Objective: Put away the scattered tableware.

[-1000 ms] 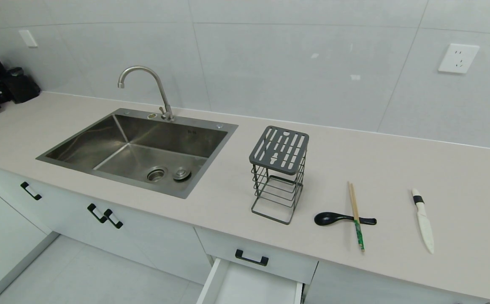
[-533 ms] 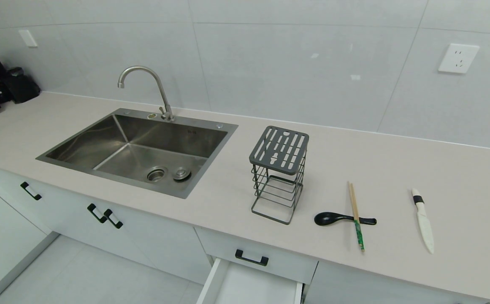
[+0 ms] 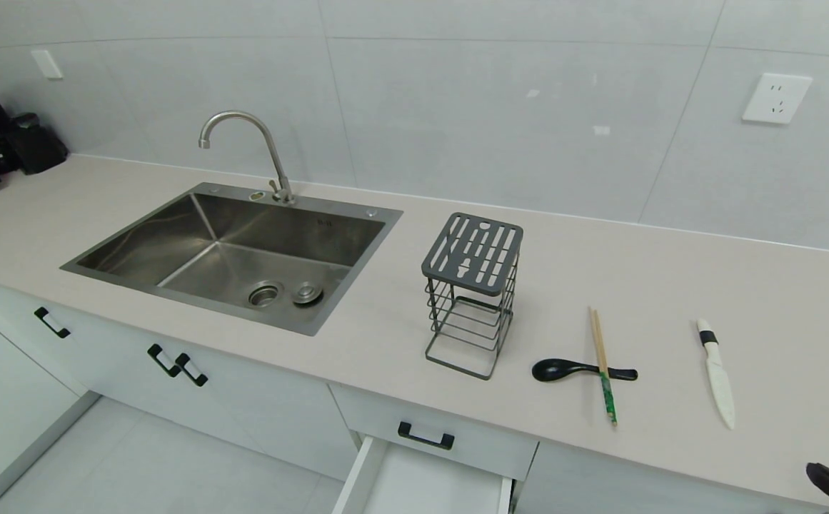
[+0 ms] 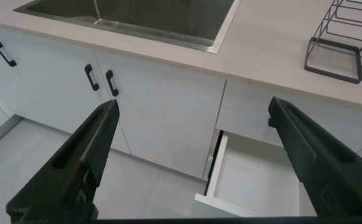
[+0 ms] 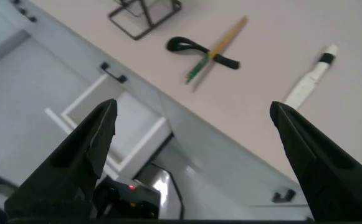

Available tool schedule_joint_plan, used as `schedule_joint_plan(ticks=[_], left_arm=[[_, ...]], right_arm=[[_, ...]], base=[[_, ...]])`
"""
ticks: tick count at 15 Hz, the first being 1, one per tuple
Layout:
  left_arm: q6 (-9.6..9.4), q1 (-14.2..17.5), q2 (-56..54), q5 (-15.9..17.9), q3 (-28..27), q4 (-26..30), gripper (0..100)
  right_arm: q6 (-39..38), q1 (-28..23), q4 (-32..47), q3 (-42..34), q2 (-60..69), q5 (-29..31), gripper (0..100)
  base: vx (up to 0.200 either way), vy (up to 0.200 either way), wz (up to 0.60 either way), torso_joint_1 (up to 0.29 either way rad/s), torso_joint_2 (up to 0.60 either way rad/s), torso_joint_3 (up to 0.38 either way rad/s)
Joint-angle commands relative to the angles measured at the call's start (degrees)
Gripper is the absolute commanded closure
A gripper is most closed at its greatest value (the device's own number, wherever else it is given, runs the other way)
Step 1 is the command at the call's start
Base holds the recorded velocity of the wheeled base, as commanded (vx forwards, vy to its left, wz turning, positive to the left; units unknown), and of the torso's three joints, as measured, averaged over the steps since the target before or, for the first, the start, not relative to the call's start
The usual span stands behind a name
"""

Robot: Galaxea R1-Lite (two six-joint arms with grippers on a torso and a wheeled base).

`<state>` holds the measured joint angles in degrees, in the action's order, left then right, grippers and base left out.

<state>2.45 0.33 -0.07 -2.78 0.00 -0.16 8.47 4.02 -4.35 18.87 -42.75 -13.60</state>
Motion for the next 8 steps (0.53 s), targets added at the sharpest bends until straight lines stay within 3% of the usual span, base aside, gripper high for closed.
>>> schedule_joint_plan(ticks=[1, 4, 8], left_arm=[[0.01, 0.0, 0.1, 0.0, 0.0, 0.0, 0], [0.01, 0.0, 0.1, 0.0, 0.0, 0.0, 0], [0.01, 0.0, 0.1, 0.0, 0.0, 0.0, 0]], right_arm=[[0.4, 2.2, -0.2, 4.3, -9.5, 0.4, 0], [0.4, 4.9, -0.3, 10.0, -15.9, 2.9, 0], [0.1, 14.1, -0.2, 14.8, -23.8, 8.2, 0]], base=[[0.000, 0.000, 0.00, 0.000, 0.00, 0.000], [0.000, 0.000, 0.00, 0.000, 0.00, 0.000], [0.000, 0.000, 0.00, 0.000, 0.00, 0.000]])
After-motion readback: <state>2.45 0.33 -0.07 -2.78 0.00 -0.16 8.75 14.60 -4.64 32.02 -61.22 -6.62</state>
